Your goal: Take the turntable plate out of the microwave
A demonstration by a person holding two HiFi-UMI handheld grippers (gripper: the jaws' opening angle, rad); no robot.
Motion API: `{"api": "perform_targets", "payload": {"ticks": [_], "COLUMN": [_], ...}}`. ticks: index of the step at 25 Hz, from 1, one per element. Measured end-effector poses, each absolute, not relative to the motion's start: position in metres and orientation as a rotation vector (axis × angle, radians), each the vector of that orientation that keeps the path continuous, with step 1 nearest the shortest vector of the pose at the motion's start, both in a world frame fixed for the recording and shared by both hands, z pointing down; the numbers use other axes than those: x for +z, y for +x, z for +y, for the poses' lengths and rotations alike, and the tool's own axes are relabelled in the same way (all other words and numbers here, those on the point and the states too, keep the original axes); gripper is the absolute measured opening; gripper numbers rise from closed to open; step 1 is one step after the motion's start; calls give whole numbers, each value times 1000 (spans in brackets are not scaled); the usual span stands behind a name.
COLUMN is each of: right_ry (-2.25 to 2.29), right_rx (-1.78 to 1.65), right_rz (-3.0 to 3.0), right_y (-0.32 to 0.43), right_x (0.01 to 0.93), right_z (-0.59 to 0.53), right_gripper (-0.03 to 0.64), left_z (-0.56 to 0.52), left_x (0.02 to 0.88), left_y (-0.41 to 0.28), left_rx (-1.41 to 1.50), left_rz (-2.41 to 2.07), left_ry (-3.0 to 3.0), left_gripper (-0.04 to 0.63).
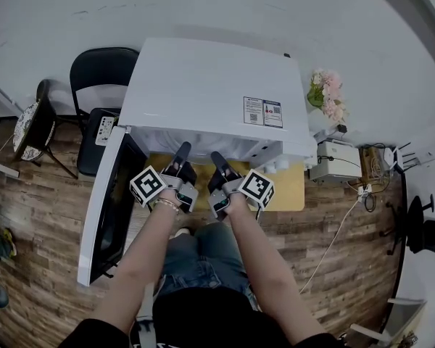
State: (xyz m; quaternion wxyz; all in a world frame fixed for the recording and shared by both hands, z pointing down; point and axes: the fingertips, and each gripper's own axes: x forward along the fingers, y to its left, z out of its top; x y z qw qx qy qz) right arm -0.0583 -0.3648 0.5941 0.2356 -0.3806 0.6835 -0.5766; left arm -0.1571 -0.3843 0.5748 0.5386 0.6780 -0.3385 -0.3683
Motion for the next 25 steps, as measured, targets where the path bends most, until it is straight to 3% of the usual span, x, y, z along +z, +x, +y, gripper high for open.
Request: {"api": "perform_targets", "payload": {"ticks": [25], "right_ry": [-919], "right_rx": [-1455], "right_rz": [1765], "right_y": [-45], "right_x": [570], "right_z": [-345], "right_gripper": [48], "left_z": [-322], "left_x": [565], "left_y": [-166], "left_rx": [-928], "left_rz": [-676], "left_ry": [1558], "left_gripper": [48]}}
